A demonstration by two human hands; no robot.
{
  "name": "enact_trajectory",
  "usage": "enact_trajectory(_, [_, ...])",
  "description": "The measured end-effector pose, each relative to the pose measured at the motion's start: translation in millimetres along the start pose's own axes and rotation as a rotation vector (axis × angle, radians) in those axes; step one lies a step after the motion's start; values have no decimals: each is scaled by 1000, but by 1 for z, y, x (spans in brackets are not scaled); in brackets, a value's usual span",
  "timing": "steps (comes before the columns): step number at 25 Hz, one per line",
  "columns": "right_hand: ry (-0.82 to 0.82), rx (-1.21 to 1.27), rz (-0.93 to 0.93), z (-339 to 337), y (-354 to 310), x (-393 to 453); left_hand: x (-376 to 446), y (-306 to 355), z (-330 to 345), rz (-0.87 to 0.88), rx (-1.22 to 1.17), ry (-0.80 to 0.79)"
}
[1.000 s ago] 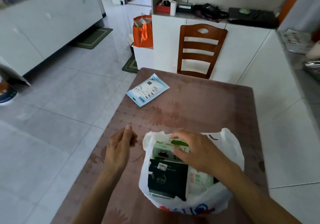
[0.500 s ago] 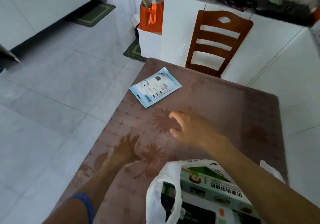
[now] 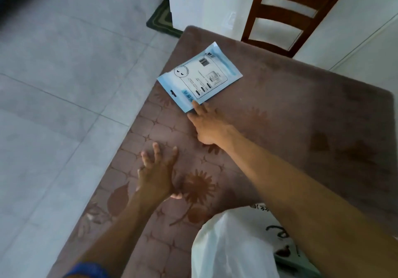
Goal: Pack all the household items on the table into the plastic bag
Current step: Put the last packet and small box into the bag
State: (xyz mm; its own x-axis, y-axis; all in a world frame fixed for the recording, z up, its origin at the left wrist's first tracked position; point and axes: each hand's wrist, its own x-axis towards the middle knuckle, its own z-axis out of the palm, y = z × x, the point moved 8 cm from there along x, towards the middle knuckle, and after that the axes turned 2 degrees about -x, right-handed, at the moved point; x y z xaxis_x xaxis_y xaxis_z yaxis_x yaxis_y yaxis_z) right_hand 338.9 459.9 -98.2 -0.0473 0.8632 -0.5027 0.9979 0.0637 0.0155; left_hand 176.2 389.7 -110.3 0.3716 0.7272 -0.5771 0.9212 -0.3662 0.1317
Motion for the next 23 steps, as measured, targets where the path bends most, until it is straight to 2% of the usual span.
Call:
enact_trajectory(3, [23,28,24,-2,1,15,-3,1,-2,5,11,6])
enact_trajectory(5, [138,147,31,-22,3,3,-3,0,-1,6,2,5])
enact_trajectory(9, [508,604,-24,-90,26,-91,-6,2,-2,-8,5,-32])
enact_trajectory(12, [670,1045,-10,-129,53,-199,-22,5,-12,-13,-54,-31])
enact_trajectory(14, [703,1430,-21,-136,63,-272,-43,13,-22,35,-275,-72])
enact_trajectory(16, [784,1507,-72,-141,64,-343,-79,34,-48,109,-696,-80])
enact_trajectory(17, [840,1492,-84,-142,65,-374,-100,42,-71,142,-887,35])
enact_trajectory(19, [939,1463,-114,-146,69,-423,-148,71,-134,358,-1089,274])
enact_trajectory(20, [963,1453,-137,-149,71,-440,-176,96,-162,543,-1097,302])
enact_trajectory(22, [989,1453,-222,-159,71,-472,-231,153,-196,887,-1139,194])
enact_trajectory(23, [1000,1471,-291,-164,71,-488,-253,176,-205,997,-1173,129])
